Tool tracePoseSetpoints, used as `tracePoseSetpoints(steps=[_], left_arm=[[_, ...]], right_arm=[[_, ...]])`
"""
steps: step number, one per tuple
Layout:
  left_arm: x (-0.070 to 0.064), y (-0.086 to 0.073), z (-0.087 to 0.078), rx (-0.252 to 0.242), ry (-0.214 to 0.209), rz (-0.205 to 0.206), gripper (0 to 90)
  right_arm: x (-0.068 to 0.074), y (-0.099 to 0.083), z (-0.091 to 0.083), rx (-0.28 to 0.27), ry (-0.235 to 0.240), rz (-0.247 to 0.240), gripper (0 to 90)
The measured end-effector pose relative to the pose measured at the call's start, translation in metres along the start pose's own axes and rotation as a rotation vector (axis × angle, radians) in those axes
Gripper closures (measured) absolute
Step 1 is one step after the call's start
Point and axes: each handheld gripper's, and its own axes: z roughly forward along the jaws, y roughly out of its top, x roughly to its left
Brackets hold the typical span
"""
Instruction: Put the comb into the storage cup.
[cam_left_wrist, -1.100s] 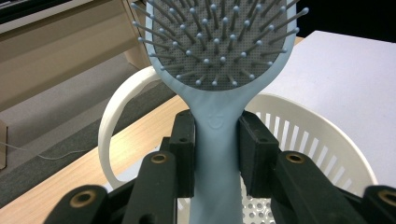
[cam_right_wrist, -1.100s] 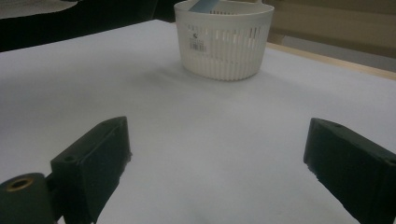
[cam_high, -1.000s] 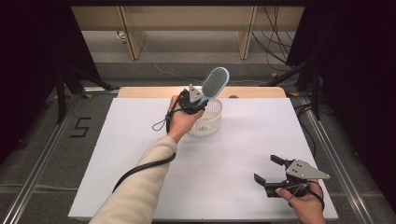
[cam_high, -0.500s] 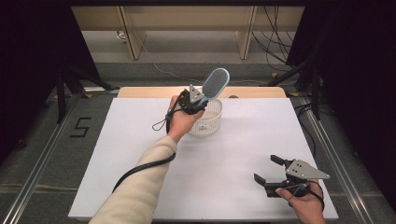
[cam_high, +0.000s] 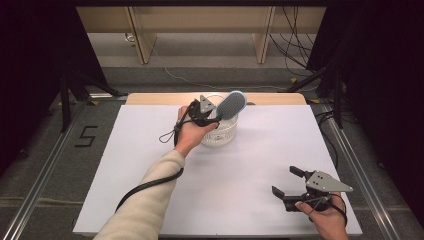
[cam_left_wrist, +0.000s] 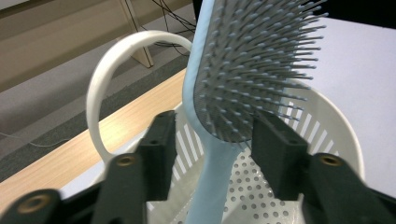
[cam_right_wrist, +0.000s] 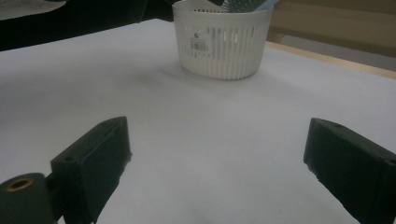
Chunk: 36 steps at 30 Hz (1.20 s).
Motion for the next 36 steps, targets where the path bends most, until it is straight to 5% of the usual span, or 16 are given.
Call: tracePoseSetpoints(steps=[15, 18, 24, 36], left_arm=[[0.008, 0.000, -0.034, 0.015, -0.027, -0.076, 28.5], [0.008, -0.003, -0.041, 0.027, -0.052, -0.075, 23.4], [0.011, -0.009, -0.057, 0.040, -0.037, -0.076, 15.3], [0.015, -0.021, -0.078, 0.044, -0.036, -0.072, 10.8]], right_arm=[[0.000, 0.000, 0.000, 0.001, 0.000, -0.003, 8.0], [0.001, 0.000, 0.000, 0.002, 0.000, -0.001, 7.9], [0.001, 0.000, 0.001, 0.003, -0.002, 0.000, 8.0], [0.001, 0.000, 0.001, 0.004, -0.003, 0.000, 8.0]])
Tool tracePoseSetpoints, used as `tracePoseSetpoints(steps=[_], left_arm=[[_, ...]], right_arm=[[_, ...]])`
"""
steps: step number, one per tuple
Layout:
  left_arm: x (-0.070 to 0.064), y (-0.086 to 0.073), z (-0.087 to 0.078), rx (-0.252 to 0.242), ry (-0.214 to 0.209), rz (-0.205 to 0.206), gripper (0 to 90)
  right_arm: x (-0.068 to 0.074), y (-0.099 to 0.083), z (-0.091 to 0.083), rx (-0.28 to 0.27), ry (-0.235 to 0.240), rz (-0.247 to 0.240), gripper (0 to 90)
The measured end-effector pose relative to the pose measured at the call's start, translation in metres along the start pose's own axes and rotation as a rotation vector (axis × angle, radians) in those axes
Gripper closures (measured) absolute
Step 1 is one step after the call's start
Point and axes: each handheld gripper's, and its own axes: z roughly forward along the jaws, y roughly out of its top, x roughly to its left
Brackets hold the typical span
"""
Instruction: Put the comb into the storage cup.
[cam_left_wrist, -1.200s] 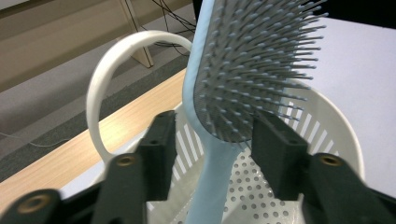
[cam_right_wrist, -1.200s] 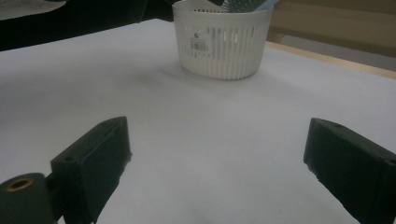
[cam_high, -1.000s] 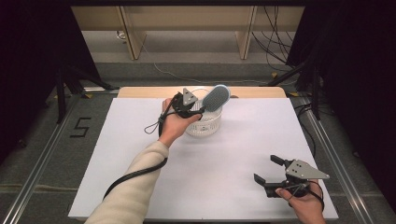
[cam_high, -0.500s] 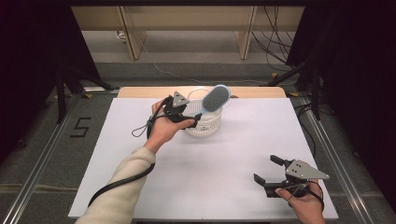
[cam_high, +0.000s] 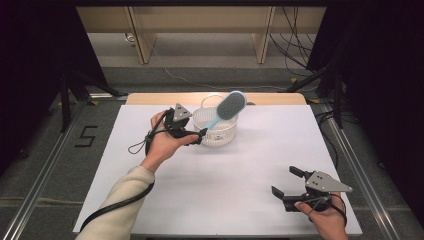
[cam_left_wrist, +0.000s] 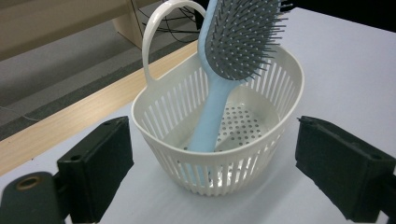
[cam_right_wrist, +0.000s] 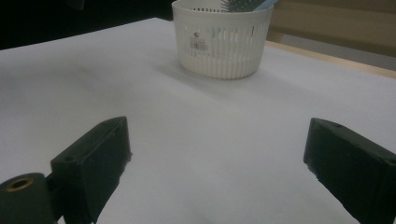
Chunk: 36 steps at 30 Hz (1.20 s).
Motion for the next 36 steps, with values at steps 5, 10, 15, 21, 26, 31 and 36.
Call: tracePoseSetpoints(steps=[5, 10, 15, 21, 26, 31, 36], left_arm=[[0.002, -0.007, -0.008, -0.001, 0.006, -0.010, 10.3], [0.002, -0.013, -0.015, 0.000, 0.009, -0.007, 9.1], [0.000, -0.018, -0.018, 0.001, 0.002, -0.011, 8.4], [-0.003, -0.028, -0.023, -0.009, 0.001, -0.014, 8.7], [-0.002, -0.035, -0.030, -0.015, 0.000, -0.024, 8.7], [-0.002, -0.042, -0.036, -0.015, 0.002, -0.024, 9.1], [-0.001, -0.049, -0.042, -0.008, 0.000, -0.025, 9.1]], right_arm=[[0.000, 0.000, 0.000, 0.002, -0.001, 0.001, 8.0], [0.000, 0.000, 0.000, 0.001, -0.001, -0.001, 8.0], [0.001, 0.000, 0.000, 0.002, -0.002, 0.000, 8.0], [0.000, 0.000, 0.000, -0.002, -0.002, -0.001, 7.9], [0.000, 0.000, 0.000, -0.004, -0.002, -0.001, 7.9], [0.001, 0.000, 0.000, 0.000, -0.003, -0.002, 8.0], [0.000, 0.000, 0.000, -0.004, -0.003, -0.001, 8.0]])
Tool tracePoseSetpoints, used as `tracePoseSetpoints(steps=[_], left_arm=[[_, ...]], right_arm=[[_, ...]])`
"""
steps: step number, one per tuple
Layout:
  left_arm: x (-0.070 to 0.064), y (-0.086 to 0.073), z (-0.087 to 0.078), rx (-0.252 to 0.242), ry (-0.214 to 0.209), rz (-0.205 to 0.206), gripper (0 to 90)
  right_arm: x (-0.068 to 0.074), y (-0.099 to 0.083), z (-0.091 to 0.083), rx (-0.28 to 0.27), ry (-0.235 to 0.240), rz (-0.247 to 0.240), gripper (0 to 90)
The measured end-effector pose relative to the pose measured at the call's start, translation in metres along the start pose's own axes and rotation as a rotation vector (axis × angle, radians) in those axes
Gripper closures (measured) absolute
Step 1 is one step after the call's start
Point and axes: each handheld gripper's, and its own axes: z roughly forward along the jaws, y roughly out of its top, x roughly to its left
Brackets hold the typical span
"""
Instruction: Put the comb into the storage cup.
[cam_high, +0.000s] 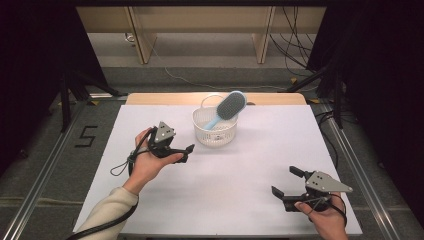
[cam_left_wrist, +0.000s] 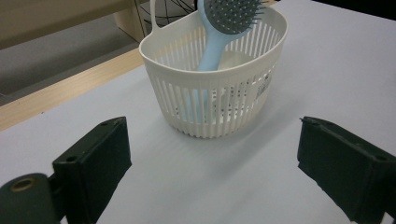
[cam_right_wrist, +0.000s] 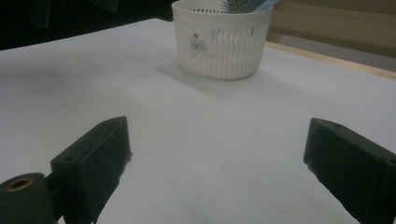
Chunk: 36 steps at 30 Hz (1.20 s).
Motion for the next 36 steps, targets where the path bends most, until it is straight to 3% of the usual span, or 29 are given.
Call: tracePoseSetpoints(steps=[19, 36], left_arm=[[0.004, -0.021, -0.024, -0.035, -0.005, -0.009, 8.6], [0.008, -0.035, -0.040, -0.049, 0.021, -0.014, 8.8]], right_arm=[[0.000, 0.001, -0.001, -0.001, 0.001, 0.000, 8.0], [0.000, 0.001, -0.001, -0.001, 0.002, -0.002, 7.9]])
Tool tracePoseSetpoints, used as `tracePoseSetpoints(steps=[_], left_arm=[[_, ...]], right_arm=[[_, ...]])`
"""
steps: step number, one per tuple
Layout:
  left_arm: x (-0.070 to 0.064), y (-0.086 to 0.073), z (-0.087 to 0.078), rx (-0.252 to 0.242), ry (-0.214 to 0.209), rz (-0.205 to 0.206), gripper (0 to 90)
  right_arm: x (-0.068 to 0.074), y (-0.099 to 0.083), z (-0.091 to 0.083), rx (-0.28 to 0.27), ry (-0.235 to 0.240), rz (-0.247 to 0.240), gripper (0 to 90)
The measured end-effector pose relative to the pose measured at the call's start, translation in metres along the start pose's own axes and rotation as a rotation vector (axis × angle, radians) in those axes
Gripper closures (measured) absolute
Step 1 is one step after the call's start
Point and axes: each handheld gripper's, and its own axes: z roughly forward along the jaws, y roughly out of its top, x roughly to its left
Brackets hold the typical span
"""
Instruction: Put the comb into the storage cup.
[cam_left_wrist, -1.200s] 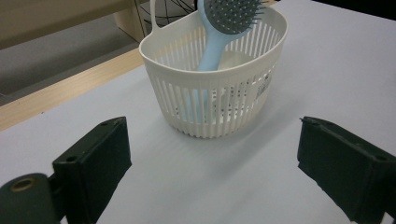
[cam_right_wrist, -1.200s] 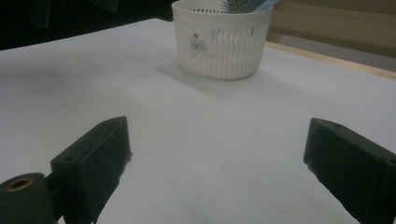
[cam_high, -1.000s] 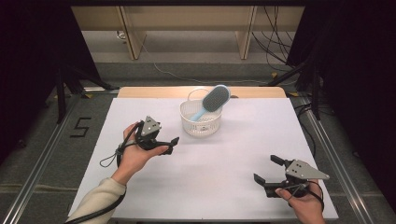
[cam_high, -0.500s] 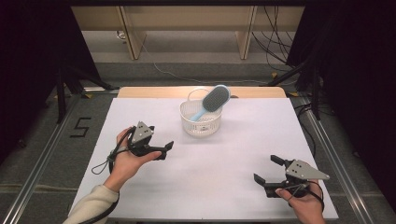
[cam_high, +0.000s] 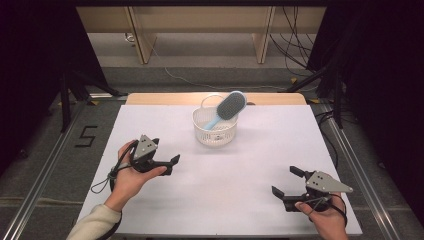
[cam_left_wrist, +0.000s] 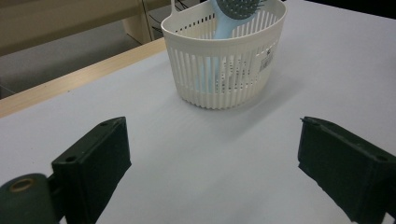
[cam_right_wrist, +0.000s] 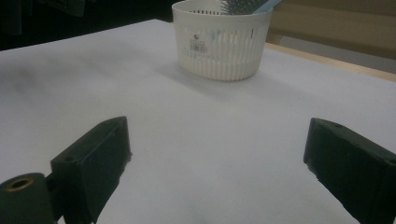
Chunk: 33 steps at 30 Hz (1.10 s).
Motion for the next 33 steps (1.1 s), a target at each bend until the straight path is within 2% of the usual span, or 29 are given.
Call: tracePoseSetpoints(steps=[14, 23, 33], left_arm=[[-0.003, -0.010, -0.009, -0.014, 0.002, 0.003, 8.8], [-0.007, -0.018, -0.015, -0.012, 0.004, 0.018, 8.7], [-0.011, -0.031, -0.021, 0.008, 0.003, 0.036, 8.7]], right_arm=[[0.000, 0.000, 0.000, 0.000, -0.001, -0.002, 7.9], [0.000, 0.000, 0.000, 0.001, 0.000, -0.004, 8.0], [0.000, 0.000, 0.000, -0.002, 0.000, -0.003, 8.0]])
